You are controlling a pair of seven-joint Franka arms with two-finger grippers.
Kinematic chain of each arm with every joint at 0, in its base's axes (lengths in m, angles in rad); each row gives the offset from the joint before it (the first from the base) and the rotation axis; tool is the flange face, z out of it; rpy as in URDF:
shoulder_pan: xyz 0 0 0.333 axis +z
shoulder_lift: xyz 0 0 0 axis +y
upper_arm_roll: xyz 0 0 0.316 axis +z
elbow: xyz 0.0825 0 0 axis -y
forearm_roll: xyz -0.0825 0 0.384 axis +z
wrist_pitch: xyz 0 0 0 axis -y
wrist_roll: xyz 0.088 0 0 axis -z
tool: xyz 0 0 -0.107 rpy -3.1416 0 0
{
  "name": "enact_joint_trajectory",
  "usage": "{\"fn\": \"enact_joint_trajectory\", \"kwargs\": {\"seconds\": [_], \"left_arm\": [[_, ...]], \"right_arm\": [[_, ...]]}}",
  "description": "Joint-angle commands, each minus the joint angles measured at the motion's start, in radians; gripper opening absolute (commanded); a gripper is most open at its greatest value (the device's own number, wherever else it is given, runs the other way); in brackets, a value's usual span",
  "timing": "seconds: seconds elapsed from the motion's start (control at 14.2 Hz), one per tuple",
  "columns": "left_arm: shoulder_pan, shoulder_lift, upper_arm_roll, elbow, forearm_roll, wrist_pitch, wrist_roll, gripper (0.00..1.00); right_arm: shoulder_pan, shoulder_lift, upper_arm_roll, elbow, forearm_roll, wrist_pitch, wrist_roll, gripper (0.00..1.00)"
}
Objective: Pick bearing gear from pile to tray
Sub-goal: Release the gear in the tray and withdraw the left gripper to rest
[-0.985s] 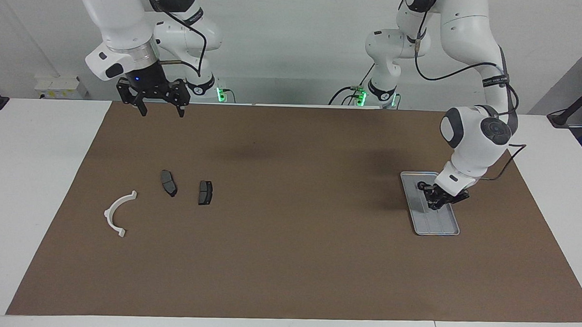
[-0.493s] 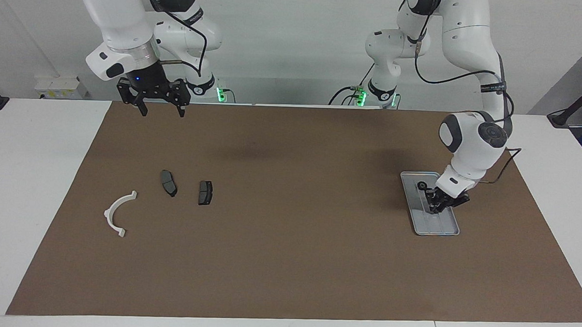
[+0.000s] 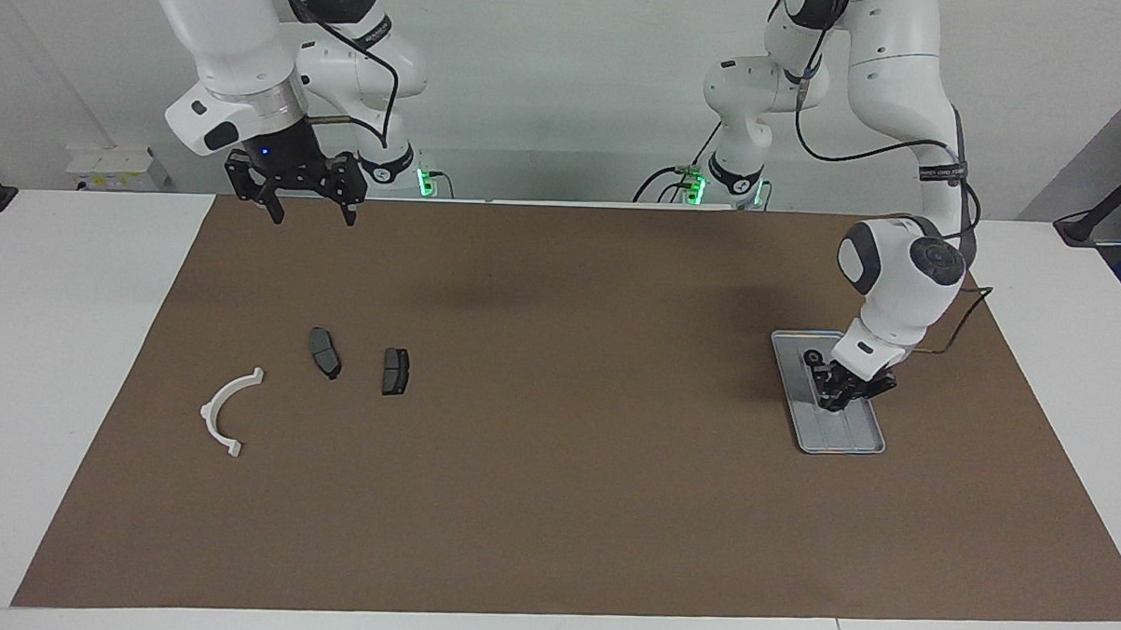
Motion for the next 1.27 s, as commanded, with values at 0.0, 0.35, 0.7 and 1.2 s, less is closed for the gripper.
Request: {"fn": "enact_joint_trajectory", "kwargs": {"seconds": [0.0, 0.35, 0.7, 1.2], "left_arm": [[-0.020, -0.009, 0.002, -0.035, -0.011, 0.027, 0.014, 0.76], [-0.016, -0.038, 0.005, 0.010, -0.011, -0.017, 0.008, 0.86], [0.030, -0.178, 0.005, 0.131, -0.011, -0.196, -0.136, 0.91], [0.047, -0.334, 0.007, 0.341, -0.019, -0.681, -0.282, 1.00]], "right_arm": [[-0.009, -0.002, 0.001, -0.003, 0.023, 0.012, -0.010, 1.00], [-0.009, -0.002, 0.001, -0.003, 0.023, 0.012, -0.010, 1.00], [-0.007, 0.000, 0.001, -0.002, 0.023, 0.012, -0.010, 1.00], [-0.013, 0.000, 0.002, 0.000, 0.023, 0.012, -0.010, 1.00]]}}
